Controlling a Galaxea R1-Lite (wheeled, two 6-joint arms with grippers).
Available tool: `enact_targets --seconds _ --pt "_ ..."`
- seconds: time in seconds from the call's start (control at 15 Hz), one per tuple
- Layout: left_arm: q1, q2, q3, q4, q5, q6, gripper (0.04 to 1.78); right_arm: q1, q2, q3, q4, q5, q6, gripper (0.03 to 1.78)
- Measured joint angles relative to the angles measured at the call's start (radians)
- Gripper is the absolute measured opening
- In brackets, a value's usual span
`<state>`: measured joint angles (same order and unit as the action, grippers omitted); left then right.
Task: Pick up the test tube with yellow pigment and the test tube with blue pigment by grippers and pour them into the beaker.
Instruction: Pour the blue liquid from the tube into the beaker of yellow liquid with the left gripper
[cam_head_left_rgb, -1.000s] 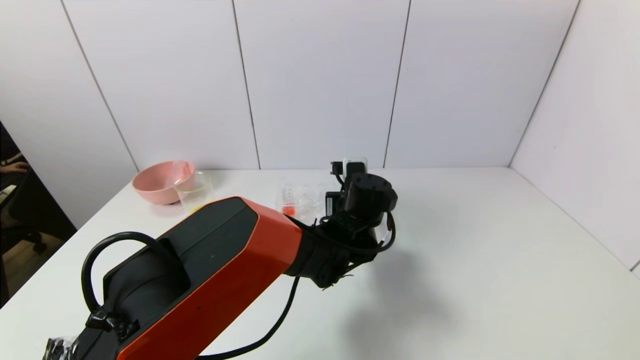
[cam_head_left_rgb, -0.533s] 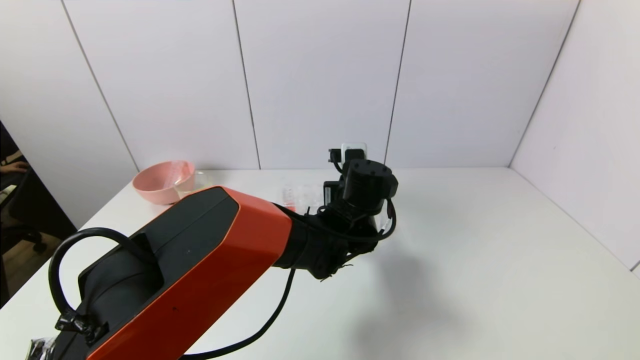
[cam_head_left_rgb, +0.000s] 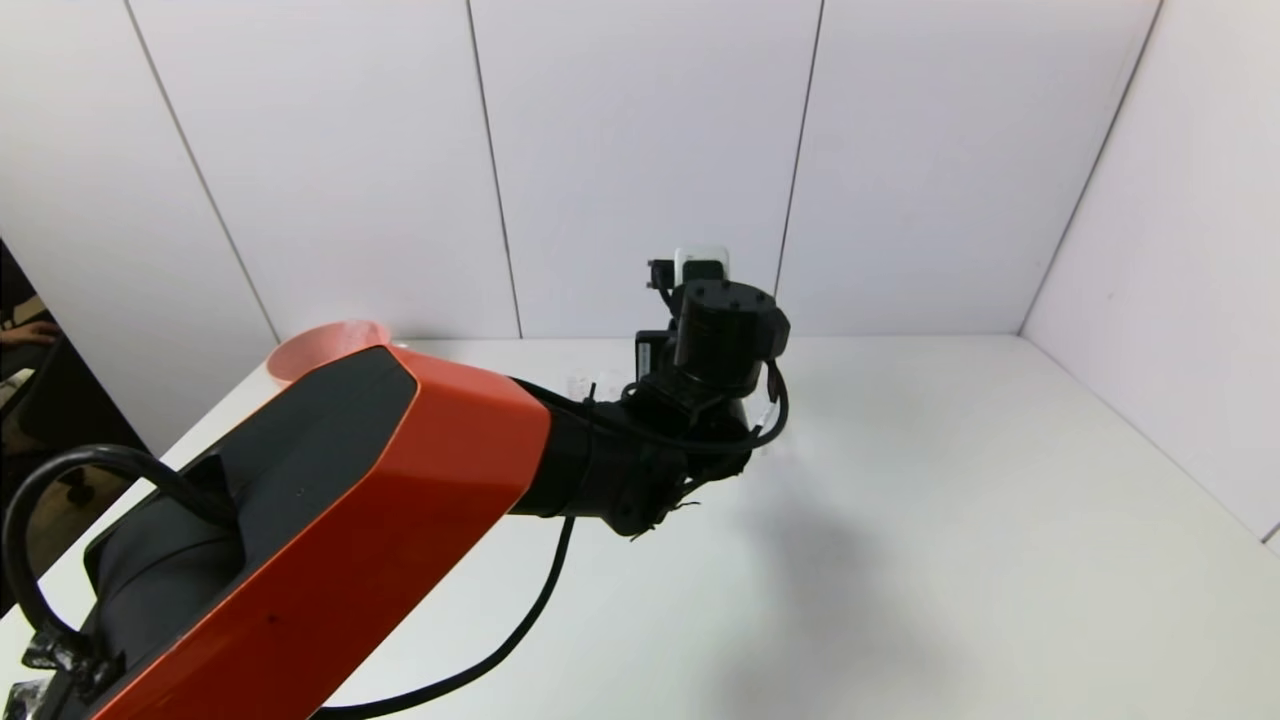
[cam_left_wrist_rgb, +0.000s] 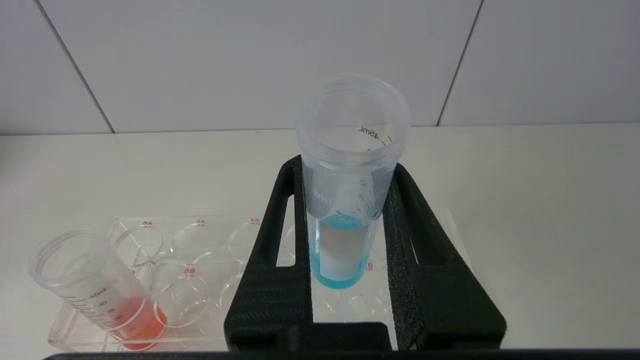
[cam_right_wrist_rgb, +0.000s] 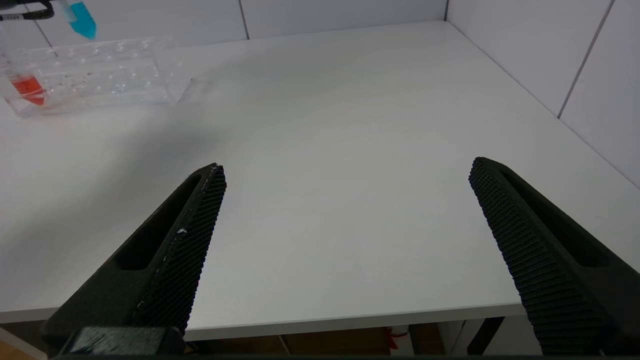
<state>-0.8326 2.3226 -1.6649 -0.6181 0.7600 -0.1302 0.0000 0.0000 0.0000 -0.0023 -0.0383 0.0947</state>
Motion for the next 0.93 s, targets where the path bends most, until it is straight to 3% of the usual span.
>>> enact_targets --seconds 0.93 --pt "-0.041 -0.284 0.110 -0.011 0.009 0.154 0.44 0.000 0.000 0.000 0.000 0.000 0.000 1.77"
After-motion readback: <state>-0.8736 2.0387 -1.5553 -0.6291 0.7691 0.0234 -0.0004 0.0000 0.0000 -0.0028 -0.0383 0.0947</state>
